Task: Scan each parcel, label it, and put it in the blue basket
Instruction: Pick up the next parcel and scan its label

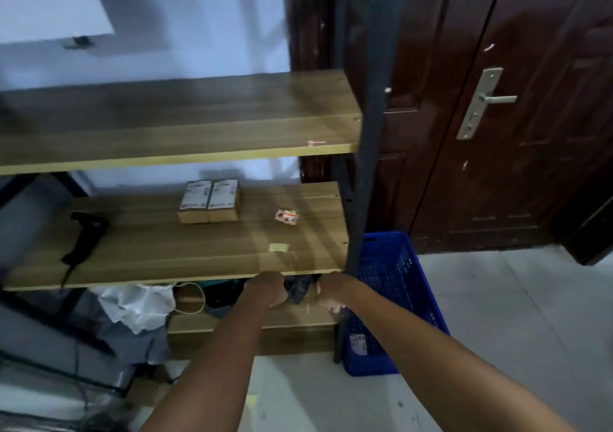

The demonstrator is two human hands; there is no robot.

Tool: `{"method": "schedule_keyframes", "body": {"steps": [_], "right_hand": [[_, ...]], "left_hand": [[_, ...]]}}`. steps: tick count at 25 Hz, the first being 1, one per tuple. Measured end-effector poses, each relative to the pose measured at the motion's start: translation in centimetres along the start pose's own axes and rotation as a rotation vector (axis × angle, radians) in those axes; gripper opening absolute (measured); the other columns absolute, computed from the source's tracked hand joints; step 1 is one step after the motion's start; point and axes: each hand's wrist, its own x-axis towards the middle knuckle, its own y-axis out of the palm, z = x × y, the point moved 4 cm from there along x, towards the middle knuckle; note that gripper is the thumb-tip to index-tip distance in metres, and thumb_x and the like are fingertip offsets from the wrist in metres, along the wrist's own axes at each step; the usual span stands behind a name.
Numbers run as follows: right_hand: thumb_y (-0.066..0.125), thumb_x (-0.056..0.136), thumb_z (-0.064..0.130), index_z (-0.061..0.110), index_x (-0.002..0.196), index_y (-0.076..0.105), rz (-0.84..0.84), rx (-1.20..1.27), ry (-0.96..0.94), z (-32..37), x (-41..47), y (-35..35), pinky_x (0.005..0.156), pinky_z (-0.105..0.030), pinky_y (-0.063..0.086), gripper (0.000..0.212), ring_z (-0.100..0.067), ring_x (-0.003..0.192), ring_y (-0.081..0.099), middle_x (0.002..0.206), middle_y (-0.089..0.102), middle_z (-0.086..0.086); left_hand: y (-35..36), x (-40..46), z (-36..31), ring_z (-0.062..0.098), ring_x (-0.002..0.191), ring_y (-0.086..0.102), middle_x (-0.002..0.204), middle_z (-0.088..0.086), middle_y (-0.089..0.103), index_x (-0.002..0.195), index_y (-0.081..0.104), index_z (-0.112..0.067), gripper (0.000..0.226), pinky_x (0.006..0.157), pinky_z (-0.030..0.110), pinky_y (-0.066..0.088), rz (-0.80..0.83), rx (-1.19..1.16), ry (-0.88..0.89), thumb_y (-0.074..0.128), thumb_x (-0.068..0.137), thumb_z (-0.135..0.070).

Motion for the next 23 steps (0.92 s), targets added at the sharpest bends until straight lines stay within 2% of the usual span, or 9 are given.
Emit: {"method": "schedule_keyframes", "body": {"steps": [2, 4, 10, 15, 19, 23], "right_hand": [[0.051, 0.092, 0.023, 0.004, 0.115, 0.061, -0.119, -0.024, 0.004, 4.5, 1.3, -0.6, 0.079, -0.037, 0.049, 0.031, -0.027, 0.093, 0.061, 0.097, 0.065, -0.008], [0.053, 0.091, 0.024, 0.008, 0.117, 0.06, -0.25, -0.019, 0.002, 8.3, 2.6, -1.6, 0.082, -0.038, 0.049, 0.031, -0.031, 0.103, 0.06, 0.115, 0.063, -0.011], [0.049, 0.092, 0.027, 0.017, 0.125, 0.053, -0.43, 0.086, 0.079, 14.9, 5.0, -3.5, 0.083, -0.036, 0.048, 0.035, -0.033, 0.112, 0.057, 0.125, 0.058, -0.013], [0.052, 0.09, 0.029, 0.018, 0.123, 0.054, -0.467, 0.109, 0.099, 17.7, 7.0, -4.6, 0.082, -0.032, 0.045, 0.036, -0.03, 0.116, 0.056, 0.127, 0.058, -0.009], [0.054, 0.087, 0.029, 0.017, 0.125, 0.054, -0.506, 0.133, 0.037, 19.5, 9.5, -6.9, 0.086, -0.033, 0.046, 0.039, -0.028, 0.117, 0.054, 0.127, 0.056, -0.008], [0.055, 0.088, 0.029, 0.018, 0.134, 0.048, -0.541, 0.102, -0.047, 22.0, 12.3, -9.9, 0.093, -0.037, 0.046, 0.048, -0.029, 0.122, 0.05, 0.133, 0.052, -0.008]], "left_hand": [[-1.7, -0.1, 4.9, 0.029, 0.112, 0.059, 0.124, 0.013, 0.061, 0.125, 0.057, -0.008, 0.036, 0.089, 0.038, 0.048, -0.097, 0.057, 0.012, 0.047, 0.095, -0.026], [-3.4, -0.1, 9.9, 0.029, 0.12, 0.055, 0.135, 0.013, 0.054, 0.134, 0.051, -0.011, 0.041, 0.094, 0.038, 0.047, -0.177, 0.05, 0.002, 0.046, 0.096, -0.024], [-5.3, 0.4, 21.1, 0.03, 0.122, 0.053, 0.136, 0.012, 0.052, 0.135, 0.046, -0.011, 0.043, 0.094, 0.039, 0.047, -0.271, 0.005, 0.008, 0.044, 0.095, -0.024], [-6.0, 2.2, 25.2, 0.032, 0.111, 0.056, 0.123, 0.014, 0.057, 0.12, 0.053, -0.007, 0.032, 0.084, 0.037, 0.047, -0.27, -0.046, 0.012, 0.047, 0.092, -0.023], [-7.4, 4.6, 26.7, 0.03, 0.108, 0.058, 0.12, 0.014, 0.059, 0.12, 0.053, -0.007, 0.033, 0.082, 0.037, 0.049, -0.303, -0.113, 0.017, 0.048, 0.092, -0.023], [-8.9, 6.4, 28.0, 0.03, 0.111, 0.057, 0.122, 0.014, 0.056, 0.127, 0.05, -0.006, 0.04, 0.087, 0.038, 0.05, -0.333, -0.163, -0.033, 0.054, 0.091, -0.025]]}}
